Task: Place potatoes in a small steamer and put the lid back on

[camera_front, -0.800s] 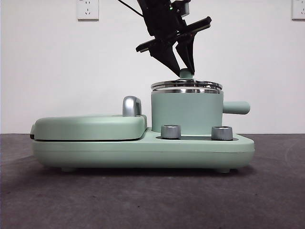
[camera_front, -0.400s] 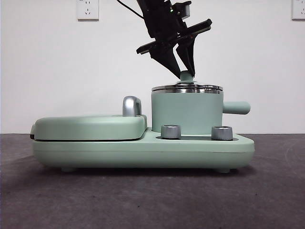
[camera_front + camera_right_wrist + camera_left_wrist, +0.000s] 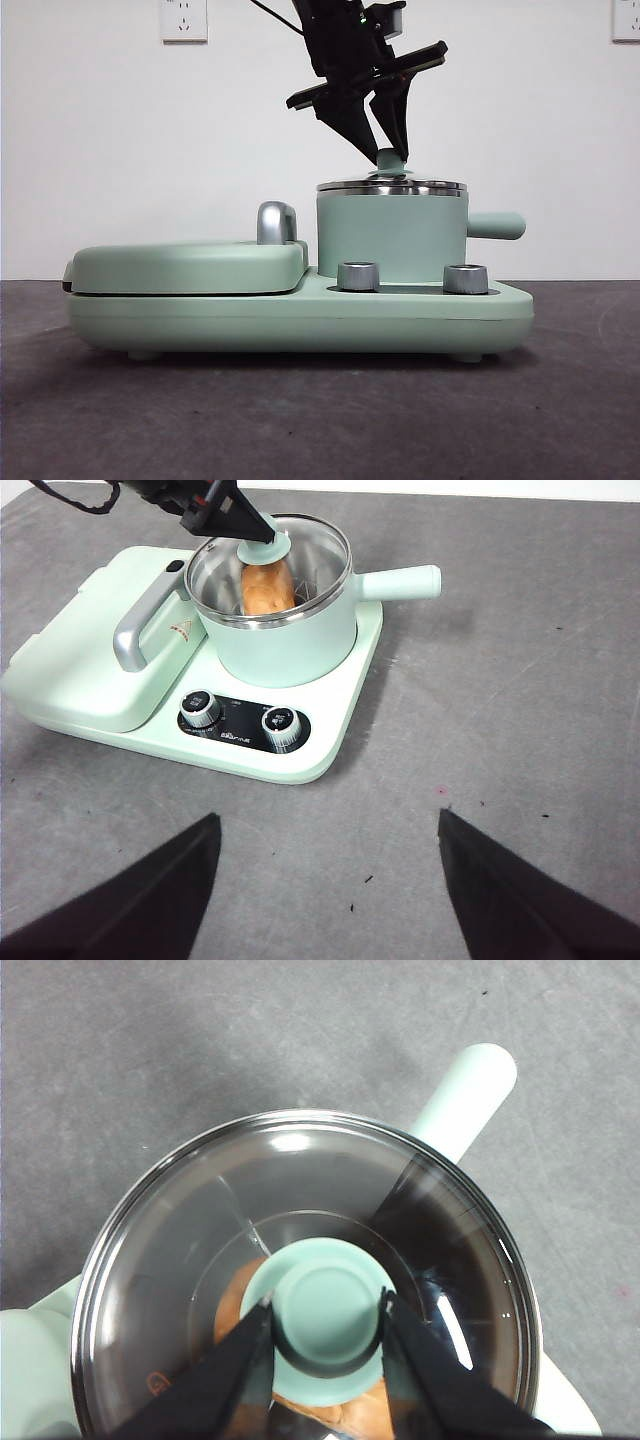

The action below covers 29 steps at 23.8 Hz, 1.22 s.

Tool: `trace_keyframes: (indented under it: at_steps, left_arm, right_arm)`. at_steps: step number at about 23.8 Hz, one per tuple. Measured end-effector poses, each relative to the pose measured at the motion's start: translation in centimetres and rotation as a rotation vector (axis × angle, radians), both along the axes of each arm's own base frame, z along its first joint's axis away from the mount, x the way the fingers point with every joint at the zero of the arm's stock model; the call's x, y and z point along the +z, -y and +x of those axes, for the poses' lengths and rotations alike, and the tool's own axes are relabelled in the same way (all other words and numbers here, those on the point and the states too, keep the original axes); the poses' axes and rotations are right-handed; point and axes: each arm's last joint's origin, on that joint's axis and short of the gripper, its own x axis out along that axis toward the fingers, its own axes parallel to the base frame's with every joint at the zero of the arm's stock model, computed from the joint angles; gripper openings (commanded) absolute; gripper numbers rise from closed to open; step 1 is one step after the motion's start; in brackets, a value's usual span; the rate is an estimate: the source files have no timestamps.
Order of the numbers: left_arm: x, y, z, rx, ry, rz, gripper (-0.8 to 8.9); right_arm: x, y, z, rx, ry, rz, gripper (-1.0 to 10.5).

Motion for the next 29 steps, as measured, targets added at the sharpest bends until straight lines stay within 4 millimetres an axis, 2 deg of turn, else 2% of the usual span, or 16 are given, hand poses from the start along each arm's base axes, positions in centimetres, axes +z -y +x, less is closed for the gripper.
trace_keyframes:
  at_steps: [4, 9, 10, 15, 17, 20, 22, 25, 29]
  left_arm:
    - [0.0, 0.1, -0.1, -0.002, 0.004, 0.004, 0.36]
    - [-0.1, 0.2, -0.3, -0.002, 0.002, 0.017, 3.76]
    - [-0.1, 0.2, -0.3, -0.002, 0.003, 0.016, 4.15]
    - [0.3, -0.3, -0.8, 0.007, -0.033, 0.038, 4.18]
    - [2.3, -1.6, -2.3, 0.007, -0.055, 0.055, 4.18]
    - [7.1, -4.9, -6.2, 0.008, -0.075, 0.072, 4.17]
    - [9.5, -6.8, -8.4, 0.014, -0.079, 0.072, 4.14]
    - [11.0, -8.7, -10.4, 0.029, -0.098, 0.079, 4.13]
    - [11.6, -10.7, -12.9, 0.028, -0.105, 0.083, 4.09]
  right_arm:
    - [0.0, 0.0, 0.0, 0.000, 0.000, 0.000, 3.4]
    - [0.0, 0.0, 0.0, 0.000, 0.000, 0.000, 3.4]
    - [0.0, 0.0, 0.0, 0.000, 0.000, 0.000, 3.4]
    - [0.0, 0.0, 0.0, 0.000, 0.000, 0.000, 3.4]
    - [0.0, 0.0, 0.0, 0.000, 0.000, 0.000, 3.4]
    - [0.0, 0.0, 0.0, 0.010, -0.002, 0.005, 3.4]
    - [0.0, -0.1, 0.0, 0.039, -0.008, 0.019, 3.4]
    - [0.2, -0.3, 0.0, 0.100, 0.004, 0.058, 3.4]
    - [0.6, -0.6, 0.0, 0.164, 0.020, 0.100, 3.4]
